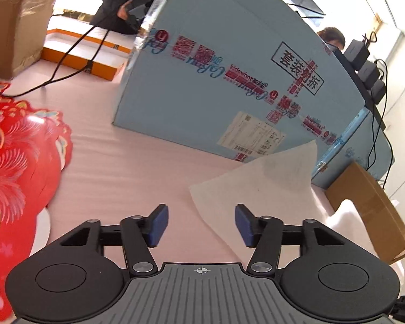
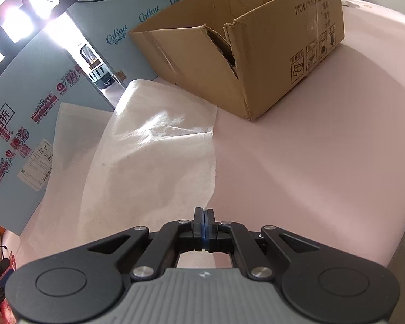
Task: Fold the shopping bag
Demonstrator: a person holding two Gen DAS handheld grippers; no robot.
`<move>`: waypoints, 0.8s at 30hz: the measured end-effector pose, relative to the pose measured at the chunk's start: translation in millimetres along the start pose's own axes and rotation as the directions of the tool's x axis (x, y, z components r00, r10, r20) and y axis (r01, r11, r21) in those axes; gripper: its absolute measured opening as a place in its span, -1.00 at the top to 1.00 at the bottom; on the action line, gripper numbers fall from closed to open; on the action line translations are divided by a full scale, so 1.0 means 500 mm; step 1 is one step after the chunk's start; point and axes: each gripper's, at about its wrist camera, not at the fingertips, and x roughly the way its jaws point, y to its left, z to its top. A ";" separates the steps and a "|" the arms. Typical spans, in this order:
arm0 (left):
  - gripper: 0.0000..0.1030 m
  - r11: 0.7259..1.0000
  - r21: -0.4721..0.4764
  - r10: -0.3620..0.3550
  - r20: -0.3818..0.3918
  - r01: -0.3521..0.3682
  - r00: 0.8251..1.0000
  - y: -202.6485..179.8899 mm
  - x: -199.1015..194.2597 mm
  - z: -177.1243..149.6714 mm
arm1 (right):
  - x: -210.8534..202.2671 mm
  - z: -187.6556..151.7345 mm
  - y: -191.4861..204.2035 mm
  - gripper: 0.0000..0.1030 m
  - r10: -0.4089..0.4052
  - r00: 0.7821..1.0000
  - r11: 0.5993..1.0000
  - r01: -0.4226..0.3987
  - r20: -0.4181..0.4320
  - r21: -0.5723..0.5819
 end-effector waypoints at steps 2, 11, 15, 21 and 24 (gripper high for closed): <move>-0.53 0.999 0.052 0.014 -0.039 -0.012 0.999 -0.008 0.044 0.018 | 0.003 0.000 -0.003 1.00 0.007 1.000 1.000 -0.007 -0.004 -0.006; -0.27 0.978 -0.122 -0.185 -0.114 0.172 0.976 -0.031 0.179 0.012 | 0.006 0.000 -0.024 0.99 0.005 1.000 0.999 -0.005 -0.010 0.033; 0.94 0.956 -0.217 -0.223 -0.102 0.197 0.969 -0.035 0.200 -0.003 | 0.010 0.001 -0.028 0.99 0.000 1.000 0.999 0.001 -0.006 0.054; 1.00 0.964 -0.203 -0.188 -0.058 0.173 0.980 -0.059 0.173 -0.014 | 0.007 0.005 -0.032 0.99 -0.016 1.000 0.998 0.016 0.006 0.056; 1.00 0.965 -0.186 -0.186 0.006 0.184 0.982 -0.063 0.116 -0.009 | 0.007 0.007 -0.034 0.99 -0.014 1.000 0.999 0.014 0.008 0.051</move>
